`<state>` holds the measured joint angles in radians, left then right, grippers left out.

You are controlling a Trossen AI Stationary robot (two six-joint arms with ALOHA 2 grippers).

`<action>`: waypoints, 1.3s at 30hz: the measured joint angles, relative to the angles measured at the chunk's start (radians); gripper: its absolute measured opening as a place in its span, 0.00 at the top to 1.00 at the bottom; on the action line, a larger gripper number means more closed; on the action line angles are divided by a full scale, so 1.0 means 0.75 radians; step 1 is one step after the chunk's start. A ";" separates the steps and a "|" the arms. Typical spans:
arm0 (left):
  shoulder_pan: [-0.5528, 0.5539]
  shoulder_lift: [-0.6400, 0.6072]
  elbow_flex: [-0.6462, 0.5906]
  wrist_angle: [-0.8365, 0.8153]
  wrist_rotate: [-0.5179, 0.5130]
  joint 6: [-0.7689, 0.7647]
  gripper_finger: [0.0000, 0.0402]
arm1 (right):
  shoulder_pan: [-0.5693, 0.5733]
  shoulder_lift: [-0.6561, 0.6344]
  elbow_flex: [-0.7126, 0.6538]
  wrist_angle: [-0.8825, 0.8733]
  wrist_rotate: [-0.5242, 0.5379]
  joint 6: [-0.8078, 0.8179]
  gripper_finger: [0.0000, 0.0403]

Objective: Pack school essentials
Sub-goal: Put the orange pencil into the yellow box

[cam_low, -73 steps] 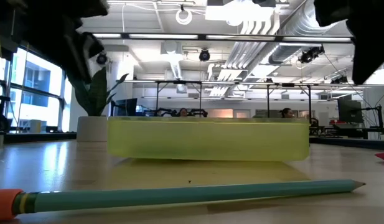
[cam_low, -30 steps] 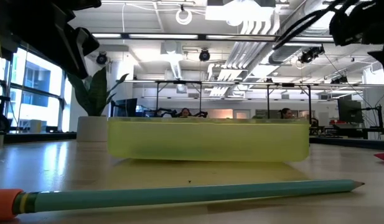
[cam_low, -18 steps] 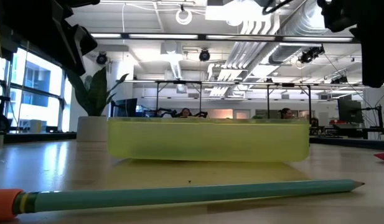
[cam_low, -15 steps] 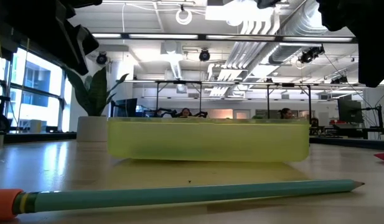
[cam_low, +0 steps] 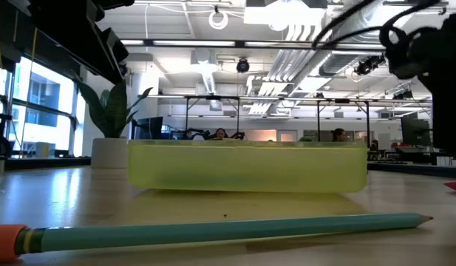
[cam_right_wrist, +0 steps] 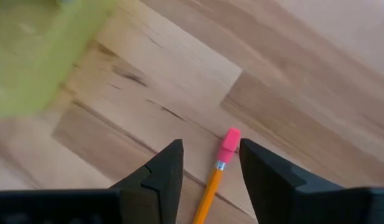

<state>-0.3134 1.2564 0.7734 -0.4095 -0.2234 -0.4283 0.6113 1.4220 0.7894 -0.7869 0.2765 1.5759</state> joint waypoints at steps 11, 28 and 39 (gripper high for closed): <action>0.000 0.000 0.000 0.022 -0.003 -0.008 0.78 | 0.006 0.001 -0.082 0.085 -0.060 0.056 0.69; -0.002 0.000 0.001 0.025 -0.007 -0.018 0.78 | -0.006 0.179 -0.134 0.208 -0.094 0.056 0.69; -0.002 0.000 0.001 0.024 -0.011 -0.019 0.78 | -0.006 0.187 -0.116 0.175 -0.084 0.054 0.95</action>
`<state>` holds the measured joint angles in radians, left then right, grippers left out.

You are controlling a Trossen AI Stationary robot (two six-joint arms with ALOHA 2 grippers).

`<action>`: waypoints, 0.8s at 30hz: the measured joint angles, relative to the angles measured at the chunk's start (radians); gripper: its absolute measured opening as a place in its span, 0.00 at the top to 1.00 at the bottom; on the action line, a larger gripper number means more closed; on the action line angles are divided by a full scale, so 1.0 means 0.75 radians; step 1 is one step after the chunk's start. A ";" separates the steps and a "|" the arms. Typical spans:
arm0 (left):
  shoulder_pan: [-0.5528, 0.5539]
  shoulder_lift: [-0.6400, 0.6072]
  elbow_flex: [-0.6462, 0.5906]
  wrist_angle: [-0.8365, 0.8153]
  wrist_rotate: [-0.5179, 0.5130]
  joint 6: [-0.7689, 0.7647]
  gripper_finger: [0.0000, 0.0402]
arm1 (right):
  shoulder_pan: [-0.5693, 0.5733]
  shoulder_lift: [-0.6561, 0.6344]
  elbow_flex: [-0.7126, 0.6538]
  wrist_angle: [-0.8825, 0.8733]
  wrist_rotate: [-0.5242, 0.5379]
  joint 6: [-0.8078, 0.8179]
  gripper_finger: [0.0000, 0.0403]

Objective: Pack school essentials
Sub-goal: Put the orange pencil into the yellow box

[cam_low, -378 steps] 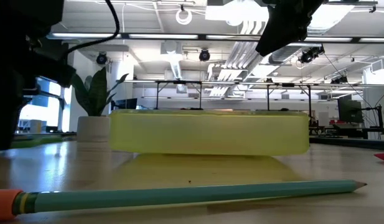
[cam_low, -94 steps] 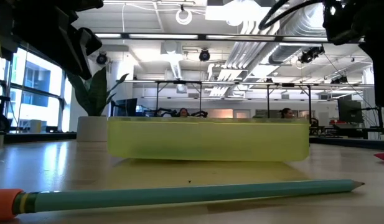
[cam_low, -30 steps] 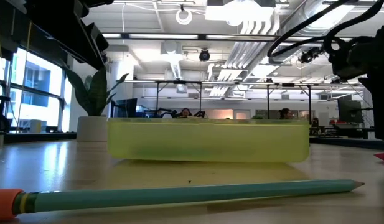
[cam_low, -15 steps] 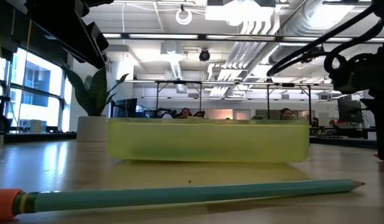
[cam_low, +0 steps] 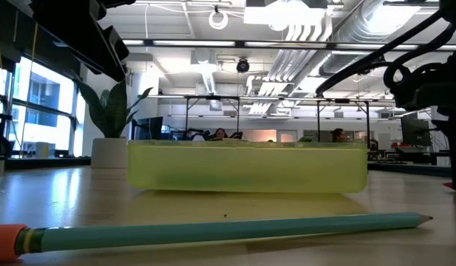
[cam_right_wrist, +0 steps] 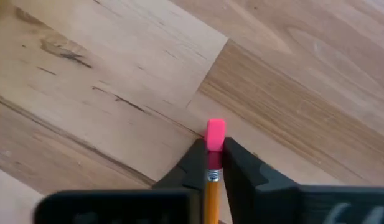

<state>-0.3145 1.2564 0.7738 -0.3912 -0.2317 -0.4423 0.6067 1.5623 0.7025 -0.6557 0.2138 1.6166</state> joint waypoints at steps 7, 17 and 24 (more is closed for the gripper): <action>0.000 0.000 0.000 0.000 0.000 0.000 0.78 | 0.004 0.012 0.077 -0.056 0.023 -0.070 0.94; -0.001 0.000 0.000 -0.001 0.001 0.000 0.78 | -0.010 0.007 0.387 -0.005 0.333 -0.487 0.96; -0.001 0.000 0.000 -0.002 0.001 0.000 0.78 | -0.067 0.006 0.561 0.140 0.490 -0.887 0.96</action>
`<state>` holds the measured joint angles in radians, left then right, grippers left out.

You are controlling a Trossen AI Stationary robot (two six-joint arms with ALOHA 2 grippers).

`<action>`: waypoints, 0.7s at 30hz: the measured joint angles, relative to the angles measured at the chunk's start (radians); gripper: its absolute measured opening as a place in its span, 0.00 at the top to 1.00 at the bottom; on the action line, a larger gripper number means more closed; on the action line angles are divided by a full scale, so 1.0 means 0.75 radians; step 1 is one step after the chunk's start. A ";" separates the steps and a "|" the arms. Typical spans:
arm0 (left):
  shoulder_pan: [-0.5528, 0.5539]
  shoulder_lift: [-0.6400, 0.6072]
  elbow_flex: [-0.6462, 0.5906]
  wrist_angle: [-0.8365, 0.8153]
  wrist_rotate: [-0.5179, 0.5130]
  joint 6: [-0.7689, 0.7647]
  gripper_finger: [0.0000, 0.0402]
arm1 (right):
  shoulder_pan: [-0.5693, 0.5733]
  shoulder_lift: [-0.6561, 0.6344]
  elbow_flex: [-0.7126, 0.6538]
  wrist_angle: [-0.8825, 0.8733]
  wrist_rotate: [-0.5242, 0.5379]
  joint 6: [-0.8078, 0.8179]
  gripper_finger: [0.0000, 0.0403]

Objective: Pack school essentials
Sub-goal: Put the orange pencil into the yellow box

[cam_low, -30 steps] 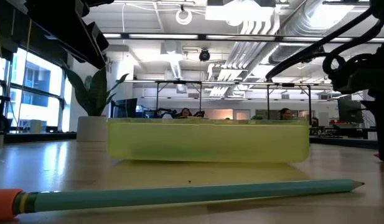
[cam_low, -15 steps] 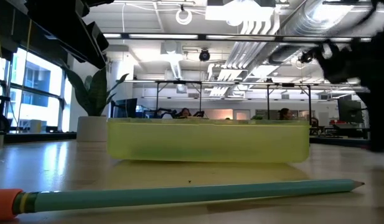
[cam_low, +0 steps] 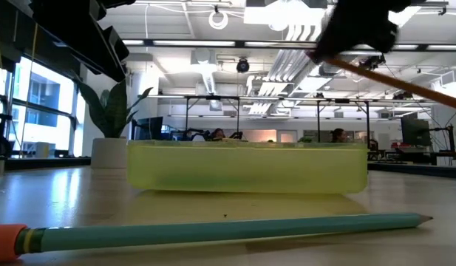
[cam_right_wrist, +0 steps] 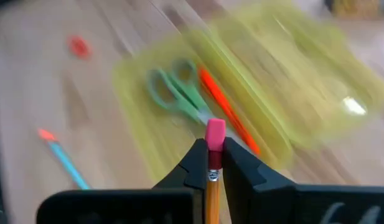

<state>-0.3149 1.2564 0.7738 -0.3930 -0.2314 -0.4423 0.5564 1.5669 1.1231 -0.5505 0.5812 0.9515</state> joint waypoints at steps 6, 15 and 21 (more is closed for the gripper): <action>0.000 0.000 0.000 -0.001 0.000 0.000 0.78 | -0.108 -0.002 0.049 0.379 -0.029 -0.407 0.96; 0.000 0.000 0.000 -0.002 0.000 0.000 0.78 | -0.286 -0.002 0.028 0.650 -0.113 -0.651 0.96; 0.000 0.000 0.000 -0.002 0.000 0.000 0.78 | -0.396 0.065 -0.030 0.721 -0.261 -0.578 0.96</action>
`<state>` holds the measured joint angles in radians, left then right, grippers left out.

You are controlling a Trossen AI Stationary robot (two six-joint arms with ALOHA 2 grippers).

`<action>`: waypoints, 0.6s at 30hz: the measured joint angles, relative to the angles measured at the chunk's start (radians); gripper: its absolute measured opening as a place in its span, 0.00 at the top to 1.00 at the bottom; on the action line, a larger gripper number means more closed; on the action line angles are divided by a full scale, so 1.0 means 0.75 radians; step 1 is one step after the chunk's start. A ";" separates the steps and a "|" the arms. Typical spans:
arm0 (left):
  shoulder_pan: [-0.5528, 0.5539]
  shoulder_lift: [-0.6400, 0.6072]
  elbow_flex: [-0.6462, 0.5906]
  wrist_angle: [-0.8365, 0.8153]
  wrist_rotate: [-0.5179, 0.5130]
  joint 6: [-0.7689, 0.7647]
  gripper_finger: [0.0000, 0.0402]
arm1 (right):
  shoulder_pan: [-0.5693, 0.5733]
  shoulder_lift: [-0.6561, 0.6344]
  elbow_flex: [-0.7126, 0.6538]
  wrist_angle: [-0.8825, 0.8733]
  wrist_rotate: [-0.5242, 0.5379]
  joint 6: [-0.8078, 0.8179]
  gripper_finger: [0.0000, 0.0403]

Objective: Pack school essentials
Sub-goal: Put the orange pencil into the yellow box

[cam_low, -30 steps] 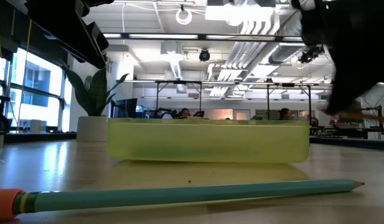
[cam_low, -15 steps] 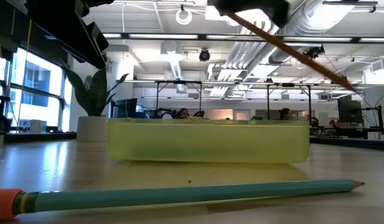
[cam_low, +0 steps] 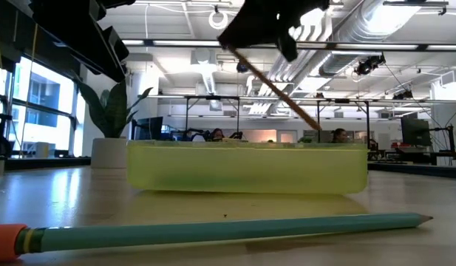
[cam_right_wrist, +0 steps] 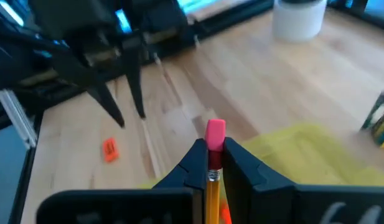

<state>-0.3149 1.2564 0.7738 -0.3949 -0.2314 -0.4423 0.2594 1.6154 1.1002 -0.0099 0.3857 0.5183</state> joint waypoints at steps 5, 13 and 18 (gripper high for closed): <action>0.000 0.000 0.000 -0.001 0.000 0.000 0.78 | -0.023 0.104 -0.004 0.057 -0.120 0.038 0.96; 0.000 0.000 0.000 -0.004 0.000 0.000 0.78 | -0.026 0.178 -0.004 0.060 -0.205 0.042 0.96; 0.000 0.000 0.000 -0.005 0.000 0.000 0.78 | -0.027 0.186 -0.004 0.057 -0.206 0.042 0.96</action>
<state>-0.3149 1.2564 0.7738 -0.3985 -0.2314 -0.4423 0.2392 1.7550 1.0969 0.0328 0.2310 0.5495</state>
